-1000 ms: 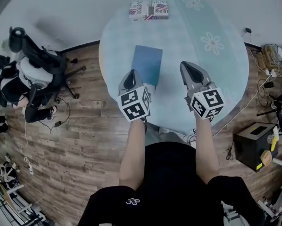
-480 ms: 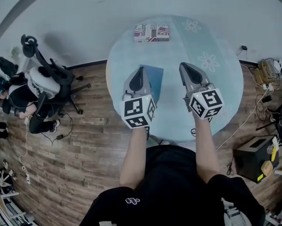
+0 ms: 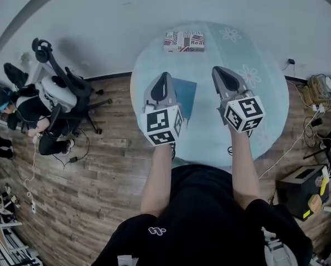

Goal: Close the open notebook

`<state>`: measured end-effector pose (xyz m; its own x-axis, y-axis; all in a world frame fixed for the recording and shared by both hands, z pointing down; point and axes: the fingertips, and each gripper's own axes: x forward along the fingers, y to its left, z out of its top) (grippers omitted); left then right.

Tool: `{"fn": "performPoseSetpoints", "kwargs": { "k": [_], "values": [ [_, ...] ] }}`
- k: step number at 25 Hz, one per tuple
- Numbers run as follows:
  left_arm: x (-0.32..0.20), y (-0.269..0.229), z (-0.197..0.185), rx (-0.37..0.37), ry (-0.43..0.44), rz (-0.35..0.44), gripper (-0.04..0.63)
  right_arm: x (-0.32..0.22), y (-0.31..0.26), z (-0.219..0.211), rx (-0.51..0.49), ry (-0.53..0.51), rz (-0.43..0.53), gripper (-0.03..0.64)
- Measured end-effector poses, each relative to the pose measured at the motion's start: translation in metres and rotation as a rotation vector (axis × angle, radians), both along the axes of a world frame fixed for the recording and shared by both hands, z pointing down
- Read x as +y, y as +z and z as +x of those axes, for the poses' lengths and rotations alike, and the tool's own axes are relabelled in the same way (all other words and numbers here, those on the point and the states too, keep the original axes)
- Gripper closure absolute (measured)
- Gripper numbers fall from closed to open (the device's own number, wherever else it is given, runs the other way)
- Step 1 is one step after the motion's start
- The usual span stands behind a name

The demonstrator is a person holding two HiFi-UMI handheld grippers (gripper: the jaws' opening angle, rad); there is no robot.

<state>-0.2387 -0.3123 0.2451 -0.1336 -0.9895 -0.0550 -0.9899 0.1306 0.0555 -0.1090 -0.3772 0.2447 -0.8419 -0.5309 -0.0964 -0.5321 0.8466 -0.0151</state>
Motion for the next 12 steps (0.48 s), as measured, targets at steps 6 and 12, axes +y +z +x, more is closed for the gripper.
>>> {"fn": "performPoseSetpoints", "kwargs": {
  "k": [6,12],
  "values": [
    [-0.007,0.003,0.002,0.004,0.008,-0.003,0.592,-0.004,0.0,-0.001,0.013,-0.004,0.01,0.606],
    [-0.012,0.009,0.007,0.013,0.021,-0.013,0.592,-0.003,0.0,0.0,0.014,-0.013,0.019,0.606]
  ]
}}
